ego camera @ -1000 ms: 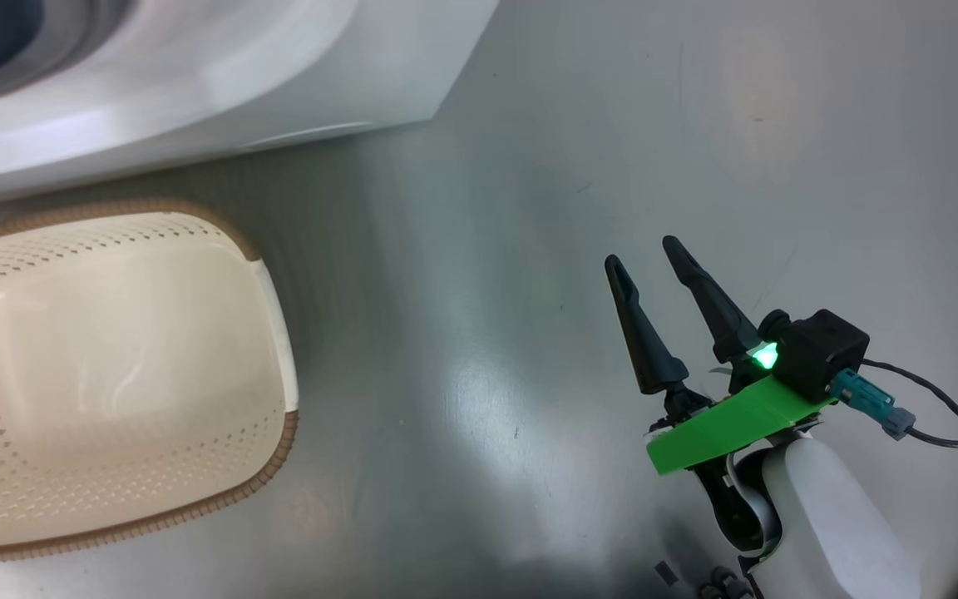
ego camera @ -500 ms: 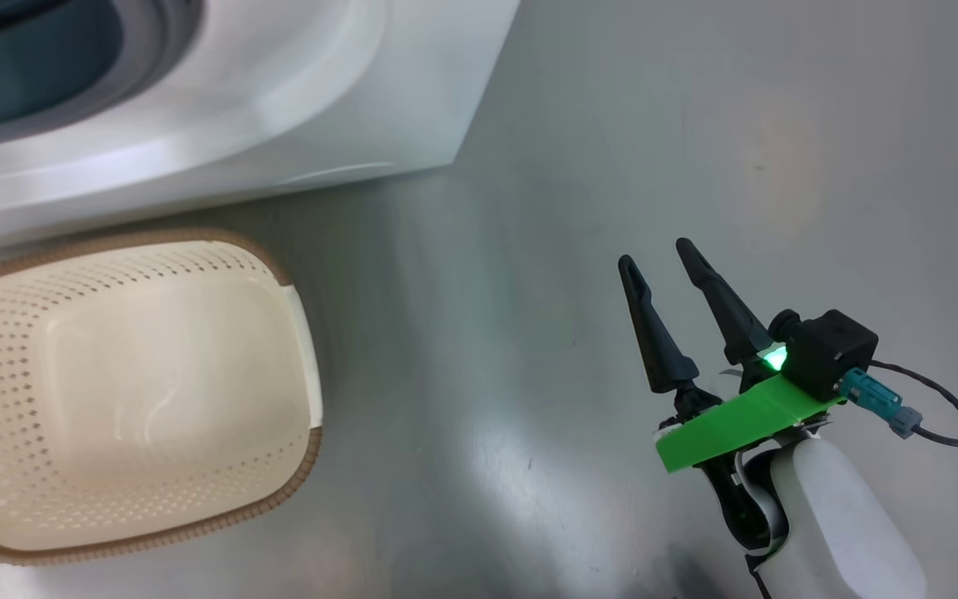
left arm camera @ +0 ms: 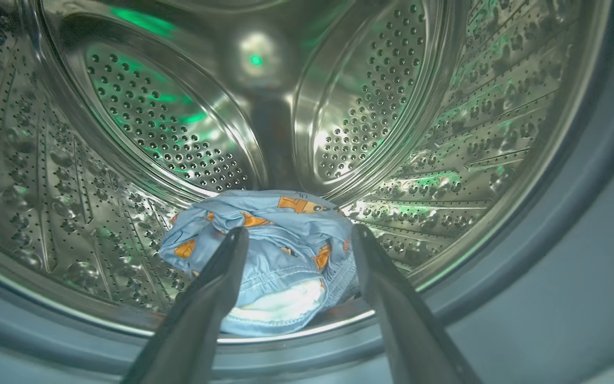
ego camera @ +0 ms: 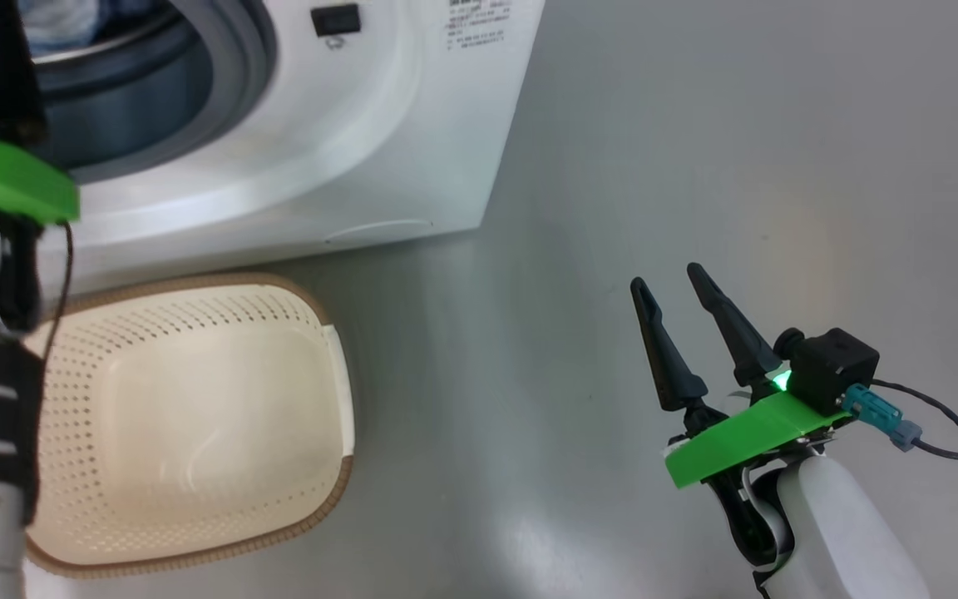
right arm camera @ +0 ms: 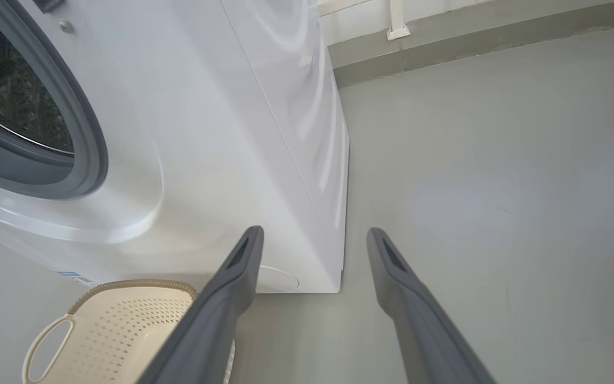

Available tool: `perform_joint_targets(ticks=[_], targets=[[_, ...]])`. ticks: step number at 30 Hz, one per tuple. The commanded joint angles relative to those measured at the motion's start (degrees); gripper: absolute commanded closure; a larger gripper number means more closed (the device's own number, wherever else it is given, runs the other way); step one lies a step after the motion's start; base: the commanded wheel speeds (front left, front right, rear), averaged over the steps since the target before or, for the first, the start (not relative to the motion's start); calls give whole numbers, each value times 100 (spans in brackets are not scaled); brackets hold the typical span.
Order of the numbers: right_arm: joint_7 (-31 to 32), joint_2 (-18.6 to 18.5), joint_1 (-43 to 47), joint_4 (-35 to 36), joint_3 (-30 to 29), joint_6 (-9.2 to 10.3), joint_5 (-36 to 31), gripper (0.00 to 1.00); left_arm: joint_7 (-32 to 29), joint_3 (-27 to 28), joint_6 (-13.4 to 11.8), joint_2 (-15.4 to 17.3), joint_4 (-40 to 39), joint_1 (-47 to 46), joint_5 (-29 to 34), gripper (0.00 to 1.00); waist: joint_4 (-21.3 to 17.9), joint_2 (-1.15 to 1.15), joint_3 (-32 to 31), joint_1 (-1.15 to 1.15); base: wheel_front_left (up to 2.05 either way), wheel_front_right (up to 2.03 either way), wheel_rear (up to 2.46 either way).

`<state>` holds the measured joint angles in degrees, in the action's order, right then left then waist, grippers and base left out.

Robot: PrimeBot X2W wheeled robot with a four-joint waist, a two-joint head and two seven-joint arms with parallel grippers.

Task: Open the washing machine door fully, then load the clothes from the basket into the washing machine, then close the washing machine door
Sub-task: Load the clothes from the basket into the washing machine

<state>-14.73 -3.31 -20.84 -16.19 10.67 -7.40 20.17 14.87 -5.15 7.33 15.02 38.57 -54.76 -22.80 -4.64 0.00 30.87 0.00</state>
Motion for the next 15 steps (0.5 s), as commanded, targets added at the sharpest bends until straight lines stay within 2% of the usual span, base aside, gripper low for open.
perform_joint_targets(ticks=[1,15], targets=[[-27,44,214,77,110,-9,-44,0,13,156,15,218,-265,295,-12,0,70,0,-300,0,0,0,0],[-27,44,579,5,-141,-9,-62,0,13,873,15,-288,-1463,2090,198,0,180,0,-1196,0,0,0,0]])
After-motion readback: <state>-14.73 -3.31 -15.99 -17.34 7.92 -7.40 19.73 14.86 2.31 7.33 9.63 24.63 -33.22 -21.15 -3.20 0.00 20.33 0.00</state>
